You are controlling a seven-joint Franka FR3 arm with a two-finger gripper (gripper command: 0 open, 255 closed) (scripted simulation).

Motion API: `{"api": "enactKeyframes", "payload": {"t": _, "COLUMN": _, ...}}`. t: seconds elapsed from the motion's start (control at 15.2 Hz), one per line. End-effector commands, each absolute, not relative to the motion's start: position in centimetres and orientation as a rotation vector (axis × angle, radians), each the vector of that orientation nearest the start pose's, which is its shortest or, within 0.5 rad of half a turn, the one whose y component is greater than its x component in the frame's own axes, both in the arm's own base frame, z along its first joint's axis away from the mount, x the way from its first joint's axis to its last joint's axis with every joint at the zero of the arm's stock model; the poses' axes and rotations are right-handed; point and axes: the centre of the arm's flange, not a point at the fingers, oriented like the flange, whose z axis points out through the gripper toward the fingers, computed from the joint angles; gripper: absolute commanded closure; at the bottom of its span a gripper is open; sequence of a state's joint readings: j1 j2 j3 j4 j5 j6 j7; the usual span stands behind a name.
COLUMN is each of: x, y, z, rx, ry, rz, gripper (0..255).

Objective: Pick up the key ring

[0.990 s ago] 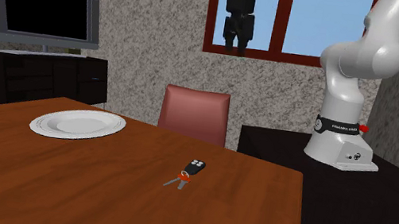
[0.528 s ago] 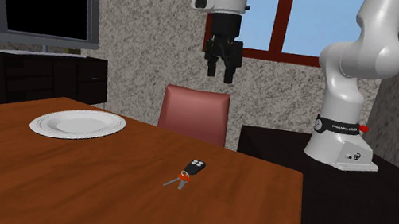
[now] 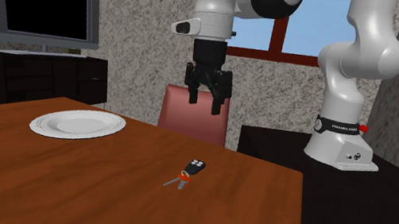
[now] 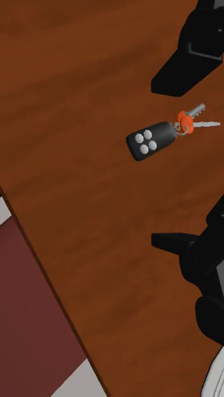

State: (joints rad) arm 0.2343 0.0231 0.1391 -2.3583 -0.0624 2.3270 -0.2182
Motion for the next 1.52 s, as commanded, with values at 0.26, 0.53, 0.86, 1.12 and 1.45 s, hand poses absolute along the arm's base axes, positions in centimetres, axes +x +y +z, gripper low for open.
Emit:
{"api": "enactKeyframes", "payload": {"t": 0.26, "x": 47.6, "y": 23.5, "z": 25.9, "rx": -2.923, "ry": -1.227, "rz": 0.074, "gripper": 0}}
{"api": "enactKeyframes", "payload": {"t": 0.53, "x": 47.9, "y": 26.5, "z": 23.1, "rx": -2.862, "ry": -1.346, "rz": 0.070, "gripper": 0}}
{"api": "enactKeyframes", "payload": {"t": 0.86, "x": 47.9, "y": 26.5, "z": 20.5, "rx": -2.862, "ry": -1.346, "rz": 0.070, "gripper": 0}}
{"api": "enactKeyframes", "payload": {"t": 1.12, "x": 47.9, "y": 26.5, "z": 19.1, "rx": -2.862, "ry": -1.346, "rz": 0.070, "gripper": 0}}
{"api": "enactKeyframes", "payload": {"t": 1.45, "x": 47.9, "y": 26.5, "z": 19.2, "rx": -2.862, "ry": -1.346, "rz": 0.070, "gripper": 255}}
